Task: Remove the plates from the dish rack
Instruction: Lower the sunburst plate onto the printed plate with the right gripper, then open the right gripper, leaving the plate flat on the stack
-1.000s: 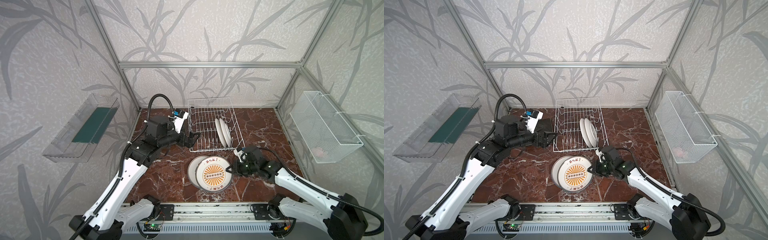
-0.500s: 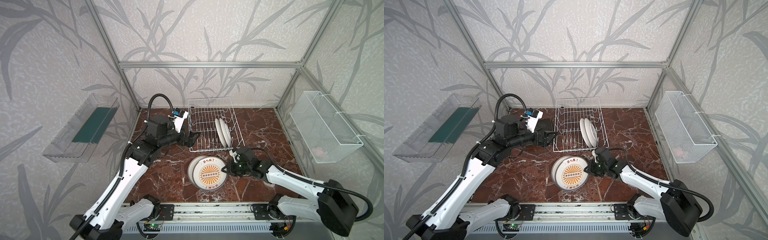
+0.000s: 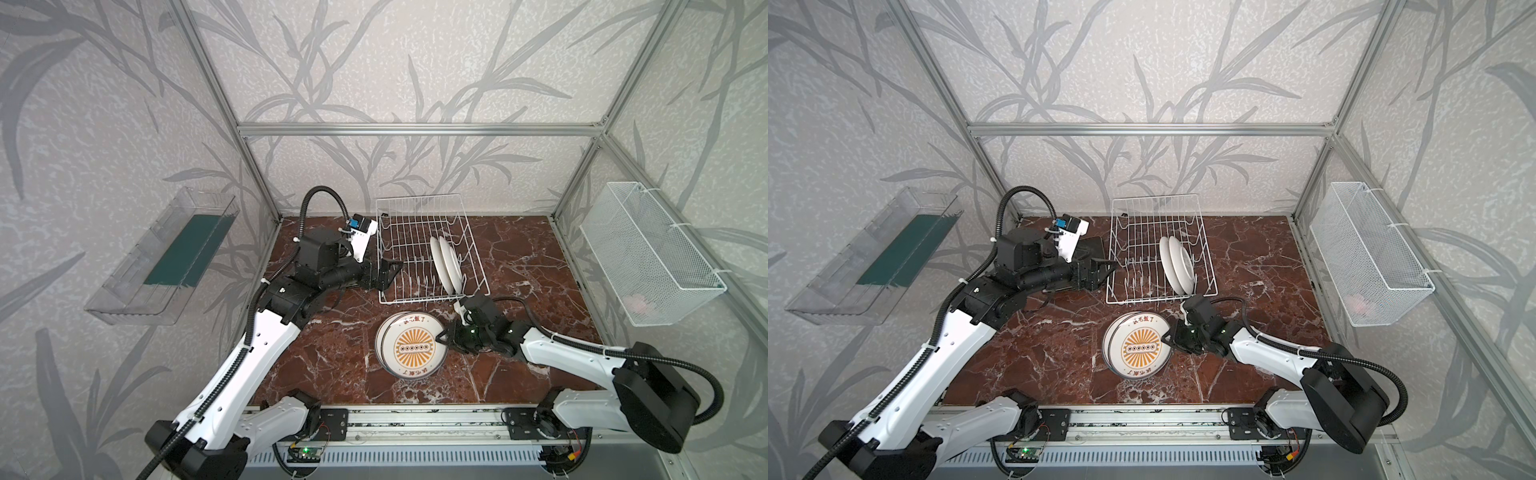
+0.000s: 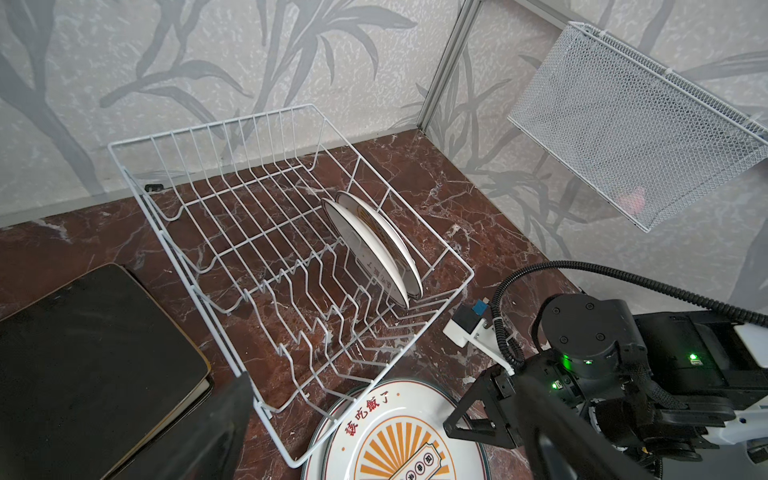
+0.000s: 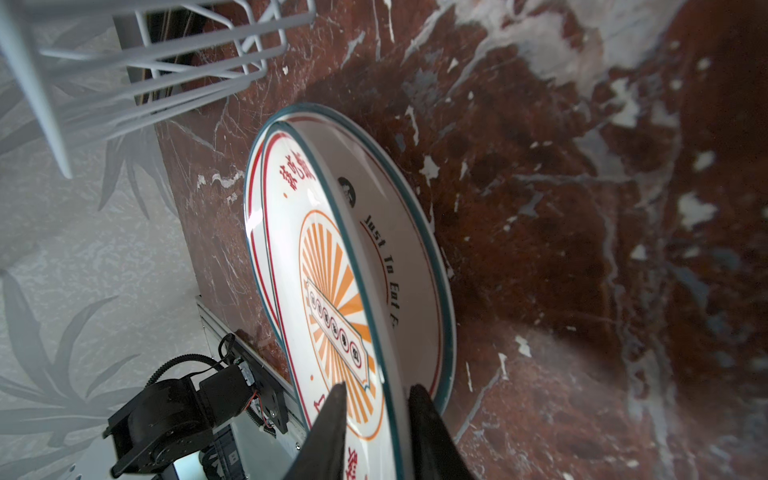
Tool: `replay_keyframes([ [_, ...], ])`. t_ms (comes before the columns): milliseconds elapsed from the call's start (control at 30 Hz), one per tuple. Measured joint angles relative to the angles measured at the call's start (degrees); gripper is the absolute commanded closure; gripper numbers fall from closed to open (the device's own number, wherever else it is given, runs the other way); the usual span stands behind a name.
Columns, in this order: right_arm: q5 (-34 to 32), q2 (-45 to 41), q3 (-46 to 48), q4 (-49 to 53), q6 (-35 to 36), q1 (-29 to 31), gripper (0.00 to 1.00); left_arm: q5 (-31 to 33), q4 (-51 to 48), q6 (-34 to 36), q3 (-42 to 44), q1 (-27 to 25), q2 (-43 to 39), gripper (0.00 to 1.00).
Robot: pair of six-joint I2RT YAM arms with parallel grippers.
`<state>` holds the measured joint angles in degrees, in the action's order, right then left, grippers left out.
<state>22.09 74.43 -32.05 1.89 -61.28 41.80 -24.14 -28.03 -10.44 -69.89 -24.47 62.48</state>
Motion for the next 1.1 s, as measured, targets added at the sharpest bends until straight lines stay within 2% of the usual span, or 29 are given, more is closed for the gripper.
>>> replay_keyframes([
  [33,0.0,0.02,-0.02,-0.09,-0.09,0.0,0.6,-0.04,0.35,-0.37,0.11,0.0,0.22,0.01],
  [333,-0.02,0.04,-0.85,2.78,0.31,0.11,0.43,-0.52,1.92,-3.89,0.59,0.0,2.84,0.01],
  [800,1.92,3.65,-5.49,7.39,2.69,0.22,0.33,0.85,-0.11,-7.89,-2.91,0.04,8.94,0.01],
  [1000,-0.46,-1.86,-5.53,13.68,4.87,0.26,0.17,1.05,-0.92,-10.49,-4.9,0.04,12.24,0.03],
  [1100,-2.6,-6.67,-5.84,17.44,6.64,0.26,0.0,-0.15,-0.76,-12.44,-6.29,-0.09,15.17,0.05],
])
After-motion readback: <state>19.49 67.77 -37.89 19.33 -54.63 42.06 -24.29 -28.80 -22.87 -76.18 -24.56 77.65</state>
